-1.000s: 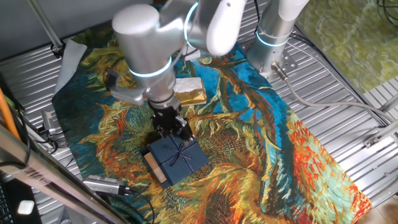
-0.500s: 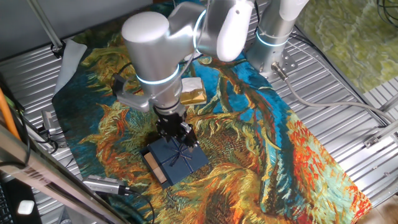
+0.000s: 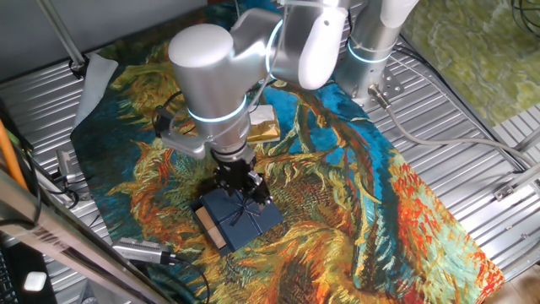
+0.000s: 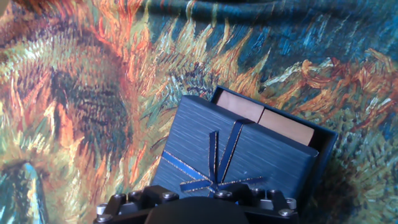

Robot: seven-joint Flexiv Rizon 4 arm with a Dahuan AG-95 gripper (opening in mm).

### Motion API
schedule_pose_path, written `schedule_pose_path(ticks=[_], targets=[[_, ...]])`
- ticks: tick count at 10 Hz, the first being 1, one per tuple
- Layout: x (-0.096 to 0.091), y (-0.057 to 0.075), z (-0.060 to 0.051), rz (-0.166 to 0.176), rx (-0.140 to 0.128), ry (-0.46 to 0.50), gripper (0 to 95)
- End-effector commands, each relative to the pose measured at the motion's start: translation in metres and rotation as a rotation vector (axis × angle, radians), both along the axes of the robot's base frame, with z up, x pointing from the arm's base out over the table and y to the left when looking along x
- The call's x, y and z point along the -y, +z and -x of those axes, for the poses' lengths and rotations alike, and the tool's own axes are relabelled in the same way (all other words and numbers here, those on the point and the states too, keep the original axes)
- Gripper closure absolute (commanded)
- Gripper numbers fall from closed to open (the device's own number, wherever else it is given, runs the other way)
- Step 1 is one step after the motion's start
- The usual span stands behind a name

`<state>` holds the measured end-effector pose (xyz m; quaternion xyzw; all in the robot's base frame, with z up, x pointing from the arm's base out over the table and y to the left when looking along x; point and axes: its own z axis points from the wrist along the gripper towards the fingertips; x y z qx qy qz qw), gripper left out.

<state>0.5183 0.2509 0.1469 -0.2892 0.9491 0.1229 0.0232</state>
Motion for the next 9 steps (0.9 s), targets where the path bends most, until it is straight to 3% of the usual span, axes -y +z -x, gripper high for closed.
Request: schedule_pose_path(ticks=[1,4,5,7,8,9], targets=[[0.0002,-0.001,-0.0008,0.026,0.0,0.019,19.0],[0.0002,-0.0011,-0.0007,0.048,-0.006,0.039,19.0],[0.0002,-0.0011,-0.0007,0.053,-0.009,0.035,38.0],[0.0002,-0.0011,-0.0007,0.088,-0.013,0.075,38.0],[0.0002,-0.0011,-0.0007,0.115,0.001,0.113,38.0],[0.0002,-0.0011,-0.0007,0.115,0.005,0.142,38.0]])
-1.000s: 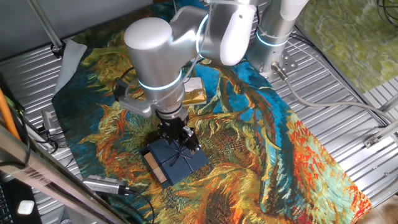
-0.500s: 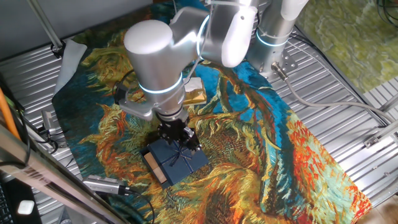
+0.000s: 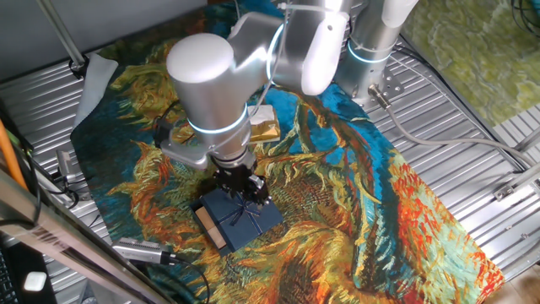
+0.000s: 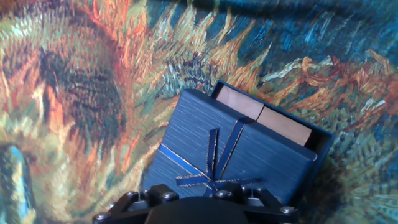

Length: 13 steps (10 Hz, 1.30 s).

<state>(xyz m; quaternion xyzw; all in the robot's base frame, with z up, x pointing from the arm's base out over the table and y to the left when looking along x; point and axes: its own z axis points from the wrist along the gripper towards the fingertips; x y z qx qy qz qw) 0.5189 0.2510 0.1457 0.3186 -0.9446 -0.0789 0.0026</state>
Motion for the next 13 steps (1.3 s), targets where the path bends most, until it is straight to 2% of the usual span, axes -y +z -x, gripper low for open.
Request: schedule_pose_path(ticks=[1,5,7,8,13], targets=[[0.0003,0.0002,-0.0001,0.013,0.02,0.118,38.0],[0.0003,0.0002,-0.0001,0.008,0.012,0.224,38.0],[0.0003,0.0002,-0.0001,0.009,-0.002,0.259,38.0],[0.0003,0.0002,-0.0001,0.016,-0.01,0.266,19.0],[0.0003,0.0002,-0.0001,0.013,-0.034,0.256,19.0]])
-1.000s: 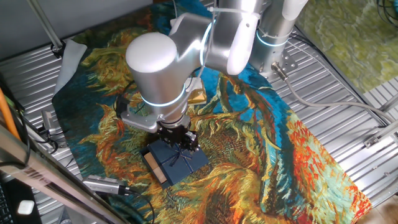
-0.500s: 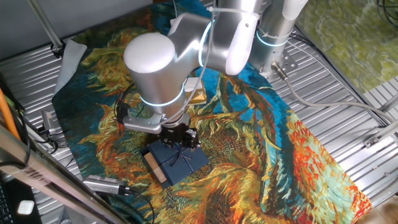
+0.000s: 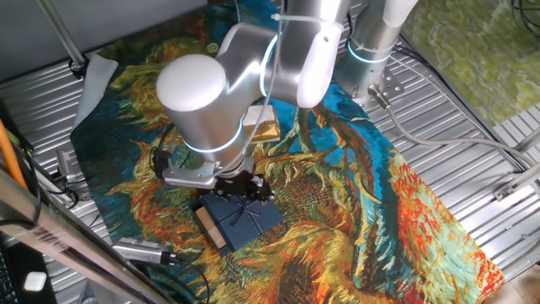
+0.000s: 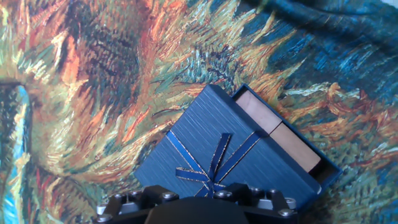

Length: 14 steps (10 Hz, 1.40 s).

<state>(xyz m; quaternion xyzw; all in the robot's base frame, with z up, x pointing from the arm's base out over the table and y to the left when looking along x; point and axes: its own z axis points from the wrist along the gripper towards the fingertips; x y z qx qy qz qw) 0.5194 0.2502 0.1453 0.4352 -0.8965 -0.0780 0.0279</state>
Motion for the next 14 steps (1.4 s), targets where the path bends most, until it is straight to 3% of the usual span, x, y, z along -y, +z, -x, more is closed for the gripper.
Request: schedule_pose_path(ticks=[1,3,4,5,6,8,11,12,13,14], targets=[[-0.001,0.001,0.0,0.003,-0.005,0.0,19.0],[-0.001,0.001,0.0,0.0,-0.01,-0.005,19.0],[-0.001,0.001,0.0,-0.001,-0.025,-0.014,0.0],[-0.001,0.001,0.0,0.002,-0.031,-0.027,0.0],[-0.001,0.001,0.0,0.007,-0.031,-0.045,19.0],[-0.01,0.002,0.001,0.007,-0.031,-0.064,19.0],[-0.039,0.006,0.004,-0.009,-0.04,-0.12,19.0],[-0.056,0.002,0.008,-0.013,-0.042,-0.148,19.0],[-0.062,-0.001,0.01,-0.016,-0.041,-0.158,19.0],[-0.071,-0.006,0.013,-0.039,-0.043,-0.176,19.0]])
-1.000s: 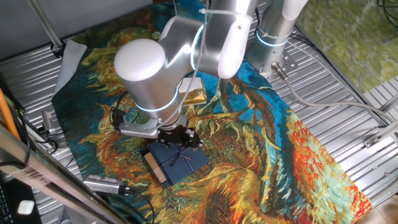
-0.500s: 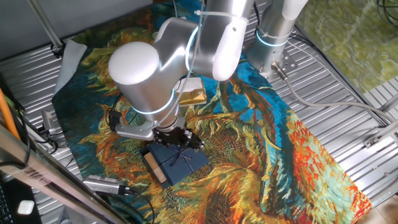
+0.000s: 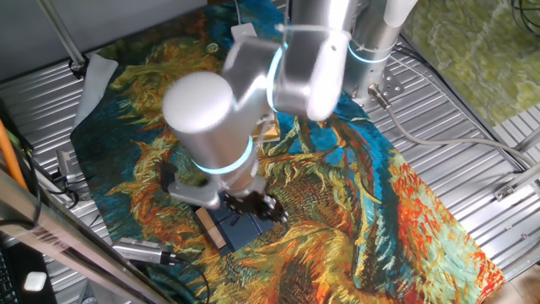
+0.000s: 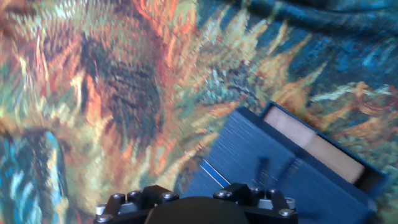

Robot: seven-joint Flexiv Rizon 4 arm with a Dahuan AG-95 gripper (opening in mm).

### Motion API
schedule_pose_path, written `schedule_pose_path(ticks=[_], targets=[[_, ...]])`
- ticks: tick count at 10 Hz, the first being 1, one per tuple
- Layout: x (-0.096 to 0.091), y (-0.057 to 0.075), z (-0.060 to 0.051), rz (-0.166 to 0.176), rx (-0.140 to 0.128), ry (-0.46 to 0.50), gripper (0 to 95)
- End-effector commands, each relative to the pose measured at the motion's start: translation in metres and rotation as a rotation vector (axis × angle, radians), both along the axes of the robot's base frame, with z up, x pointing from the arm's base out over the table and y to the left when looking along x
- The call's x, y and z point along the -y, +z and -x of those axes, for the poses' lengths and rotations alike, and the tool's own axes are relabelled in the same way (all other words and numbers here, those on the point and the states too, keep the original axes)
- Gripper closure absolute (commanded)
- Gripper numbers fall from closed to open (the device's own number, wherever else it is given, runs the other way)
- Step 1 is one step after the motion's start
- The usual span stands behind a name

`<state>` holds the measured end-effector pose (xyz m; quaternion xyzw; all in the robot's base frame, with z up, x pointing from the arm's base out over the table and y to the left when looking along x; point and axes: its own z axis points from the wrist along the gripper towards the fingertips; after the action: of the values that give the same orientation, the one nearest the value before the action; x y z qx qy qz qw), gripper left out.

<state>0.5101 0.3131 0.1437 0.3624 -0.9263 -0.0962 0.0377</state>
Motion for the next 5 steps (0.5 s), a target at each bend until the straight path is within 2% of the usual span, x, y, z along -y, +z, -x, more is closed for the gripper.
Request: schedule_pose_path(ticks=[1,5], targets=[[-0.016,-0.008,0.006,-0.043,-0.002,-0.043,19.0],[-0.05,-0.021,0.013,-0.061,0.0,-0.104,19.0]])
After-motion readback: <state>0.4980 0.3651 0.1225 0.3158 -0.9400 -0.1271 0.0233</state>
